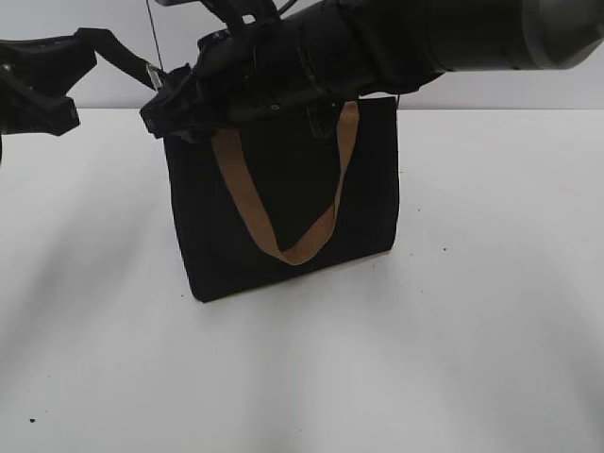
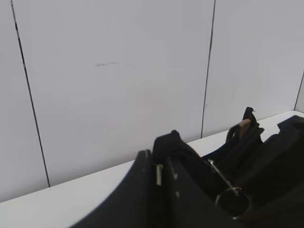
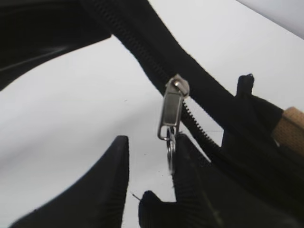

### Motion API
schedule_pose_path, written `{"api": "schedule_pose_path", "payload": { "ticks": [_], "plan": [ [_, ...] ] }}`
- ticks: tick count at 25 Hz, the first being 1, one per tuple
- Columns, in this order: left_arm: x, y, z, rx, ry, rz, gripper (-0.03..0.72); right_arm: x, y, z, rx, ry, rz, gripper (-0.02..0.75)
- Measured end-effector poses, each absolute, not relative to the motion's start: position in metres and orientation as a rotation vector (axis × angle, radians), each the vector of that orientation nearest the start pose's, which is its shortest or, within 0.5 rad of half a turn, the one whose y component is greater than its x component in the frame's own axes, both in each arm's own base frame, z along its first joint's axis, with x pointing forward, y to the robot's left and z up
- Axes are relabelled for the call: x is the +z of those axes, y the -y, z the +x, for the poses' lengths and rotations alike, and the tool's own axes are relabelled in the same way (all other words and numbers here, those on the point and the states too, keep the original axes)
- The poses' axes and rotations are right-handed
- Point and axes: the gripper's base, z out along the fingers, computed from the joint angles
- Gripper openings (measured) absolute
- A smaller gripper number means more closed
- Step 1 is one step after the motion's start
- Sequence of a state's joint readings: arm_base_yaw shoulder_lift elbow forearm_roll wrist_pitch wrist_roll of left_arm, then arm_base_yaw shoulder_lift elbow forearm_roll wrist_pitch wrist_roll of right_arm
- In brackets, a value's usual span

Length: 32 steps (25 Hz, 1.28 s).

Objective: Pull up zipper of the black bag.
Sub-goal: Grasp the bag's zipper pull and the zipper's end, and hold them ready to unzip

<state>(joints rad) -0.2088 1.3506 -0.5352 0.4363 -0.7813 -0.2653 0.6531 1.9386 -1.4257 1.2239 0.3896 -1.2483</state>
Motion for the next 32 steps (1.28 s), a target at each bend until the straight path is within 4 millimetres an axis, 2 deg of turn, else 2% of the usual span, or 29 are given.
{"api": "schedule_pose_path", "payload": {
  "ticks": [9, 17, 25, 32],
  "plan": [
    [0.257, 0.081, 0.253, -0.358, -1.515, 0.44, 0.034, 0.244, -0.297, 0.335, 0.74, -1.966, -0.954, -0.007],
    [0.256, 0.081, 0.254, -0.353, -1.527, 0.44, 0.034, 0.247, -0.297, 0.334, 0.762, -1.979, -0.926, -0.013],
    [0.252, 0.08, 0.254, -0.337, -1.571, 0.438, 0.034, 0.259, -0.272, 0.347, 0.759, -2.029, -0.813, -0.013],
    [0.247, 0.079, 0.254, -0.318, -1.622, 0.45, 0.034, 0.262, -0.258, 0.349, 0.749, -2.084, -0.821, -0.013]
  ]
}}
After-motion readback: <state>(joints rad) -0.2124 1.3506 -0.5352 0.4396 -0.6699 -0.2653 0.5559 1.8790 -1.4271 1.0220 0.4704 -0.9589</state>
